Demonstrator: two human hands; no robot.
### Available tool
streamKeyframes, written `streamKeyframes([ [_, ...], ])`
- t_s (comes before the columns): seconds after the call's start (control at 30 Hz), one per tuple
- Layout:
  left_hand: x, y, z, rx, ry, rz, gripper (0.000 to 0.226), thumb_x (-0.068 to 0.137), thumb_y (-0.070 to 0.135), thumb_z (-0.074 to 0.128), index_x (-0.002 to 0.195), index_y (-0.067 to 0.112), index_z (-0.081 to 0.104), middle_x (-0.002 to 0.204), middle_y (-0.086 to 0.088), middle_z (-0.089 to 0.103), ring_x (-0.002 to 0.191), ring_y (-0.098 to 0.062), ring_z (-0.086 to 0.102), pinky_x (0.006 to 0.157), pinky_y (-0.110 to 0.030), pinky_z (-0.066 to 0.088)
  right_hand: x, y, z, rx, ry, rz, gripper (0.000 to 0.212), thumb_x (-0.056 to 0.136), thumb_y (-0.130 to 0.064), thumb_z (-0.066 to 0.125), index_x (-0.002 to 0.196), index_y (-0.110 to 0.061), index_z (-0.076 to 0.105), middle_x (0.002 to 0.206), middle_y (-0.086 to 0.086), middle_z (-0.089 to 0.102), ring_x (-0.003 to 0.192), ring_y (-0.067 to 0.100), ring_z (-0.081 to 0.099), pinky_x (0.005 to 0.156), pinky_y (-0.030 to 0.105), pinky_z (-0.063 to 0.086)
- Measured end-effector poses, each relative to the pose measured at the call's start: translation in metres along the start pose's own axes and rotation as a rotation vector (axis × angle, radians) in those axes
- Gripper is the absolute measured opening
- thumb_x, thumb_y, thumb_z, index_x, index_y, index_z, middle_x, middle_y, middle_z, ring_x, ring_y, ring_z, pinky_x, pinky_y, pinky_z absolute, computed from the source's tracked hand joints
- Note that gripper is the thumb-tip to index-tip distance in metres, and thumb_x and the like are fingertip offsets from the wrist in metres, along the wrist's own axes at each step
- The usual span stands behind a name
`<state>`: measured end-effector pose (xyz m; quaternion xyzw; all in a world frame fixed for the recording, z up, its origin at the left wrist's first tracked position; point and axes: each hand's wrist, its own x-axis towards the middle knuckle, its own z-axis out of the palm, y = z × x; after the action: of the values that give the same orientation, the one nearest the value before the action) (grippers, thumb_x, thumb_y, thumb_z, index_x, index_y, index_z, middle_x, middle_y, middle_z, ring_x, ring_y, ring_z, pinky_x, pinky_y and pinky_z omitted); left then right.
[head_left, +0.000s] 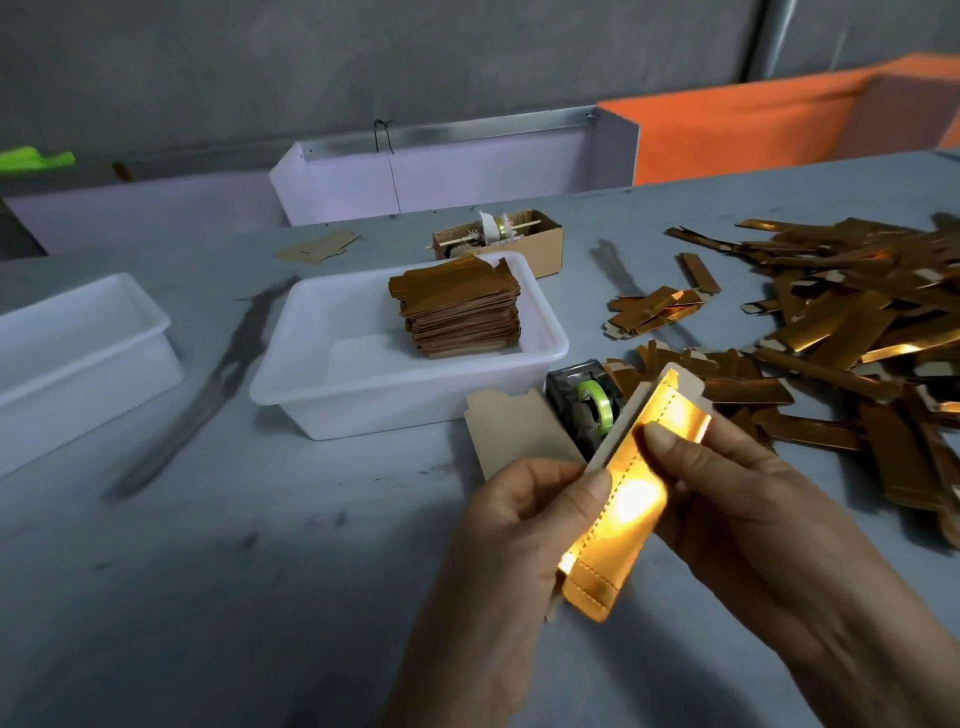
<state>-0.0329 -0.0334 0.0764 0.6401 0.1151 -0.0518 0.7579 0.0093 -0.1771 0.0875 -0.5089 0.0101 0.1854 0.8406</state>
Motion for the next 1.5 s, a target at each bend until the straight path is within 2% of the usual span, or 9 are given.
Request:
streamKeyframes([
  [0.23,0.005,0.021,-0.019,0.783,0.138,0.560,0.012,0.083,0.021,0.071,0.074,0.029,0.068,0.075,0.014,0.058,0.079,-0.002,0.056,0.065,-0.010,0.043,0.007,-0.038,-0.013,-0.596,-0.086,-0.079,0.021,0.070,-0.038,0.060,0.083,-0.025,0.072,0.088,0.000,0.070,0.083,0.017,0.067,0.069,0.032,0.053],
  [0.4,0.009,0.029,-0.019,0.947,0.106,0.633,0.010,0.087,0.024,0.066,0.082,0.032,0.066,0.088,0.015,0.052,0.086,-0.003,0.053,0.069,-0.011,0.043,0.006,-0.040,-0.003,-0.939,-0.295,-0.023,0.023,0.063,-0.044,0.060,0.083,-0.039,0.071,0.086,-0.011,0.069,0.079,0.001,0.064,0.058,0.016,0.051],
  [0.47,0.009,0.027,-0.017,0.919,0.149,0.628,0.012,0.087,0.030,0.064,0.097,0.036,0.066,0.103,0.018,0.051,0.100,-0.001,0.050,0.076,-0.009,0.043,0.006,-0.033,-0.001,-0.901,-0.271,-0.038,0.023,0.064,-0.041,0.058,0.083,-0.037,0.071,0.086,-0.008,0.070,0.079,0.004,0.065,0.063,0.021,0.054],
  [0.57,0.007,0.019,-0.013,0.629,0.276,0.438,0.071,0.072,0.059,0.068,0.135,0.053,0.036,0.137,0.028,0.033,0.113,0.015,0.038,0.072,-0.003,0.036,0.007,-0.015,0.000,-0.756,-0.061,-0.117,0.020,0.063,-0.038,0.056,0.078,-0.033,0.069,0.081,-0.009,0.069,0.077,0.004,0.064,0.069,0.029,0.050],
  [0.67,0.006,0.015,-0.001,0.187,0.231,0.123,0.111,0.041,0.071,0.078,0.137,0.056,0.024,0.143,0.019,0.044,0.118,-0.003,0.053,0.079,-0.022,0.052,0.004,0.001,0.005,-0.649,0.078,-0.219,0.020,0.060,-0.038,0.056,0.076,-0.034,0.068,0.077,-0.007,0.067,0.075,0.006,0.063,0.063,0.024,0.049],
  [0.87,0.014,-0.002,0.005,-0.070,0.229,0.085,0.047,0.059,0.037,0.071,0.104,0.021,0.070,0.088,0.000,0.076,0.083,-0.024,0.072,0.068,-0.041,0.060,0.000,0.015,0.010,-0.478,0.158,-0.230,0.016,0.061,-0.031,0.062,0.072,-0.022,0.069,0.073,0.009,0.060,0.062,0.003,0.059,0.051,0.013,0.049],
  [1.03,0.017,0.001,0.002,-0.044,0.262,0.103,0.043,0.058,0.035,0.072,0.097,0.017,0.074,0.085,0.000,0.076,0.083,-0.024,0.072,0.078,-0.045,0.059,-0.002,0.016,0.008,-0.568,0.167,-0.270,0.007,0.073,-0.024,0.065,0.075,-0.031,0.065,0.070,-0.001,0.058,0.062,-0.002,0.055,0.057,0.016,0.044],
  [1.17,0.015,-0.001,0.003,0.001,0.228,0.078,0.040,0.063,0.035,0.082,0.099,0.021,0.073,0.085,0.005,0.076,0.083,-0.018,0.072,0.070,-0.036,0.058,-0.006,0.022,0.010,-0.830,0.186,-0.364,0.012,0.068,-0.043,0.059,0.080,-0.042,0.057,0.084,-0.022,0.059,0.077,-0.004,0.053,0.061,0.023,0.045],
  [1.5,0.013,0.003,0.004,-0.001,0.267,0.100,0.013,0.083,0.023,0.071,0.093,0.015,0.075,0.083,0.002,0.076,0.081,-0.018,0.072,0.079,-0.041,0.058,-0.009,0.028,0.012,-1.168,0.262,-0.675,0.021,0.071,-0.042,0.057,0.088,-0.048,0.045,0.072,-0.015,0.053,0.086,-0.010,0.051,0.043,0.010,0.040],
])
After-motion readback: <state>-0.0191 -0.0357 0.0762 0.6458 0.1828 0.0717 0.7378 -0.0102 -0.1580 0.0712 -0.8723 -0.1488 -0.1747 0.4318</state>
